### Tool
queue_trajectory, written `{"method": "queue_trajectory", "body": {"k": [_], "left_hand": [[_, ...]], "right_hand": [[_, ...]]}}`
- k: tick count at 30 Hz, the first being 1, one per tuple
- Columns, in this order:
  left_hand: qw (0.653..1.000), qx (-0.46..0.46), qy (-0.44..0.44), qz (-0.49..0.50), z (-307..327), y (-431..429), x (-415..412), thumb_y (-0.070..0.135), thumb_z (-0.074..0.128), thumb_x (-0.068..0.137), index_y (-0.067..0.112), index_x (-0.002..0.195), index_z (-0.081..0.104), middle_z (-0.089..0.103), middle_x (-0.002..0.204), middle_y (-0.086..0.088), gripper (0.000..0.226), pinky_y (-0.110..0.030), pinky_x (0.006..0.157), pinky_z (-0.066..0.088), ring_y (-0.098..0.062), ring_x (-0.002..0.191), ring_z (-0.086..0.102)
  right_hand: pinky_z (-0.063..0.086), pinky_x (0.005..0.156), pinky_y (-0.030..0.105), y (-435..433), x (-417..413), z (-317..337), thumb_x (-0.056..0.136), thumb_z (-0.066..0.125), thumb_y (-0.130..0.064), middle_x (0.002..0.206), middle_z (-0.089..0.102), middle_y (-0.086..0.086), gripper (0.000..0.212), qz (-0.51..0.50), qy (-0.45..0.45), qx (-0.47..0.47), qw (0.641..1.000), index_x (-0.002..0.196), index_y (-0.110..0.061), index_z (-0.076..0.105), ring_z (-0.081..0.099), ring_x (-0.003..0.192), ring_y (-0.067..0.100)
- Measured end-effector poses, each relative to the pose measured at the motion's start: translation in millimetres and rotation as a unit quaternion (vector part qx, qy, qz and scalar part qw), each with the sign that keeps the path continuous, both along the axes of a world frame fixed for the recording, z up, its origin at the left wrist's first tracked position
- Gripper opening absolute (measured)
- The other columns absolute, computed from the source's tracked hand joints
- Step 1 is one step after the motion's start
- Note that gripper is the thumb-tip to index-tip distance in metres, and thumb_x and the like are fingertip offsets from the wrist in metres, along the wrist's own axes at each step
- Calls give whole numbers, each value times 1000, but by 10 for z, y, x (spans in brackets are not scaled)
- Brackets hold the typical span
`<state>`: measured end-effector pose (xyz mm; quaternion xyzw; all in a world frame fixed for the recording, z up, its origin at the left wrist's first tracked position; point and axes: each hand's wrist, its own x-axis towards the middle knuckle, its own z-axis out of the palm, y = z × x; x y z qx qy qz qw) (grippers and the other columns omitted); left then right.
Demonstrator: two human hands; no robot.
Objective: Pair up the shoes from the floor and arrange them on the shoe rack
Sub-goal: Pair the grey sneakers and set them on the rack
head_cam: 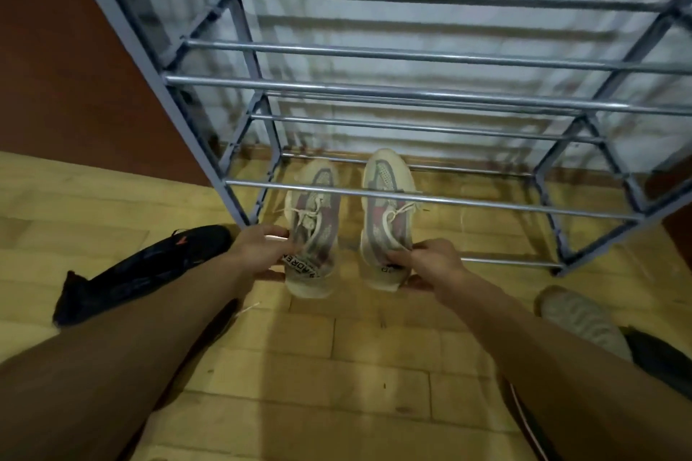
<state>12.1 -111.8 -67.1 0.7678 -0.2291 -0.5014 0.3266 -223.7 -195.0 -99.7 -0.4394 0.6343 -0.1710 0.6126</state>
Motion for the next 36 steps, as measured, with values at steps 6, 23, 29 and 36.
{"method": "queue_trajectory", "body": {"k": [6,23,29,36], "left_hand": [[995,-51,-16,83,-315,-474,18,20,67,86,14,131,51,60,114,-7,48,-30,66,53,-21,96,58],[996,3,-53,74,-595,-446,78,27,58,92,22,137,46,51,130,-11,47,-38,74,53,-30,107,56],[973,-77,34,213,-644,-335,91,2,53,94,15,114,59,56,92,-7,24,-39,73,58,-27,83,60],[979,-30,71,191,-535,71,299,21,58,93,12,129,54,56,114,-5,37,-31,80,48,-22,97,58]], "right_hand": [[61,62,36,-362,243,-212,70,84,-24,96,71,14,40,9,9,-19,1000,101,-2,69,70,85,28],[60,59,31,-333,658,-426,76,77,-27,103,69,1,16,41,2,-62,997,83,-35,65,67,90,23],[59,57,26,-145,759,-487,78,76,-24,101,67,-4,40,19,-58,-39,997,117,-25,67,67,91,19],[59,83,48,8,839,-436,90,58,-5,88,64,-9,30,15,-41,-54,998,108,-26,69,67,89,24]]}}
